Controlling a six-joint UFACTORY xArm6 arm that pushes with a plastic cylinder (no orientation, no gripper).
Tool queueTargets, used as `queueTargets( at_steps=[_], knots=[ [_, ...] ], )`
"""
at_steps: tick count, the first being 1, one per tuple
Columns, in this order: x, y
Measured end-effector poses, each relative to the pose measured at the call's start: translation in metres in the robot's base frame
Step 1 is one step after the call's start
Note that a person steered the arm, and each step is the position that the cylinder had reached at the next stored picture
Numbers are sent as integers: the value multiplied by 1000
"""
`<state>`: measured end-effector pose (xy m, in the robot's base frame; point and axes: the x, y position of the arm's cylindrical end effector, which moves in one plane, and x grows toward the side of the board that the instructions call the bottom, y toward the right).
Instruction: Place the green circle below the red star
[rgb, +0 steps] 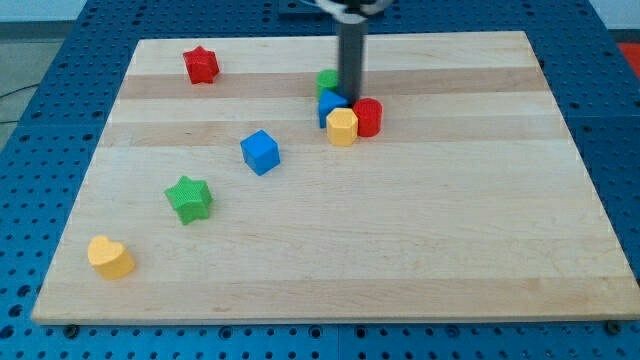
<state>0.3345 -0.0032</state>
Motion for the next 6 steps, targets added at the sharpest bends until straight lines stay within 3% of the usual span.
queueTargets(
  at_steps=[1,3,4,6],
  knots=[
    [0,-26],
    [-12,34],
    [-42,18],
    [-10,-96]
  ],
)
